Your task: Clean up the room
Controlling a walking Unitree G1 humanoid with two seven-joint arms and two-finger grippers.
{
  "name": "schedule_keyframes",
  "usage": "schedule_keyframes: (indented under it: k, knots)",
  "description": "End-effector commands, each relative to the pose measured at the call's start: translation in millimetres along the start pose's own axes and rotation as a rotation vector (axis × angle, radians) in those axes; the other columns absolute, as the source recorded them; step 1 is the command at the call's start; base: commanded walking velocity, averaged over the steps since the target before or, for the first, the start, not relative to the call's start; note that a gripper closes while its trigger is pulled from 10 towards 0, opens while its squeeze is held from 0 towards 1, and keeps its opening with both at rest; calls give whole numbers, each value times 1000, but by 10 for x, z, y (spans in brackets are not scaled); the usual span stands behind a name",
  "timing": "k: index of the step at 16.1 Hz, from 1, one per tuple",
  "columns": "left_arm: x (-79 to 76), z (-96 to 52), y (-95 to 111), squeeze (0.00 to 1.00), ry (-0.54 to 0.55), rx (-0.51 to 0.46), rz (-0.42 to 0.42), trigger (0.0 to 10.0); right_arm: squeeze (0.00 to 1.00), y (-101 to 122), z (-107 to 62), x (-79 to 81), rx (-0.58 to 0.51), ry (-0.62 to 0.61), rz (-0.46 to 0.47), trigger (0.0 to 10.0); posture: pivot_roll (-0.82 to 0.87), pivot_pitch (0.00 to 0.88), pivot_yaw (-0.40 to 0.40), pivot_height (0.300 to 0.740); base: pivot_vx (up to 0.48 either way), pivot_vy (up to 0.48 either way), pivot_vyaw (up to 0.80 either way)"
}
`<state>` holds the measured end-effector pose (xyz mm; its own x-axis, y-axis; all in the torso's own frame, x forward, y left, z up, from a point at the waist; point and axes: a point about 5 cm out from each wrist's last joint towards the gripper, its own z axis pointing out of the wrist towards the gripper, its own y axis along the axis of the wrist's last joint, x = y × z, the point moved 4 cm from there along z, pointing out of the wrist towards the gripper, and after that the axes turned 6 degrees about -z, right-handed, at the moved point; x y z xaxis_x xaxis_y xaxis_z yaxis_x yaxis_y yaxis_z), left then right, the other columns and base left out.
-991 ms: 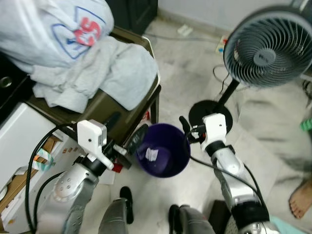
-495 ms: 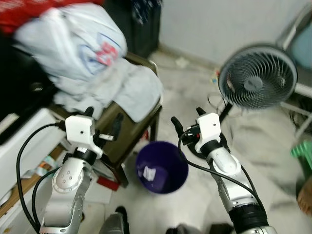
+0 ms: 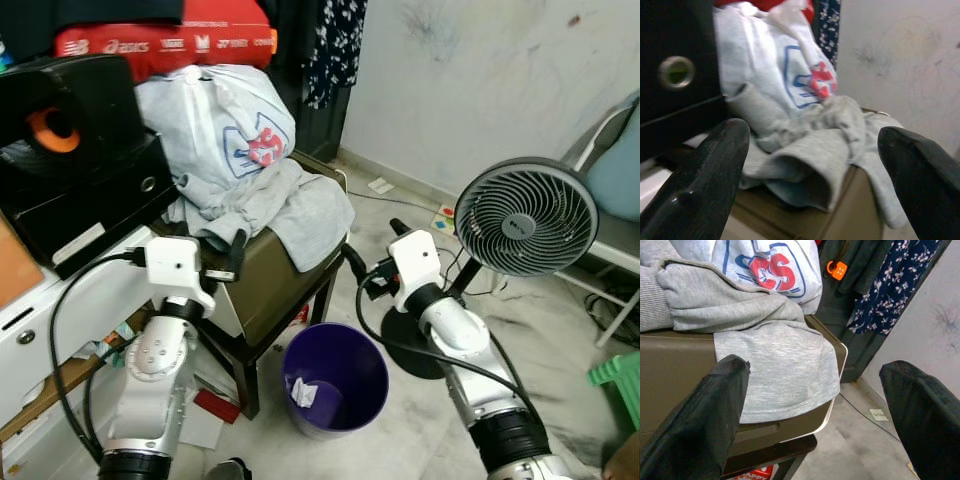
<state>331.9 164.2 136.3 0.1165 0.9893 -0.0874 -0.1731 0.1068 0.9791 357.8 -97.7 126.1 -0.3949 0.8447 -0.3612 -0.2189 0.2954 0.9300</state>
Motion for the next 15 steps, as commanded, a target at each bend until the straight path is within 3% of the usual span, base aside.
schedule_keyframes:
  k: [1,3,4,7,10,14,15]
  knots:
    - [-33,-34,-66,0,-9,18,-27,10000,1000,-9,7,-27,20,21,21,10000,29,29,-48,740,0,0,0]
    - [-46,-48,-92,0,-12,26,-38,10000,1000,16,17,104,9,119,-13,10000,31,34,-24,740,0,0,0]
    - [-70,-32,-71,0,-27,21,-43,10000,0,79,7,212,-20,195,-91,10000,27,47,-2,740,0,0,0]
    - [-158,-13,-13,0,-80,13,-50,10000,0,3,-34,255,36,255,-112,10000,35,68,8,740,0,0,0]
    - [-179,-101,-41,0,-83,21,-60,10000,0,-91,-75,309,70,233,-32,10000,46,86,-1,740,0,0,0]
    - [-178,-185,-49,0,-79,24,-66,10000,0,-23,90,179,95,-30,169,10000,55,106,-7,740,0,0,0]
    - [-178,-188,-46,0,-82,26,-64,10000,0,-11,105,132,101,-75,162,10000,52,109,-6,740,0,0,0]
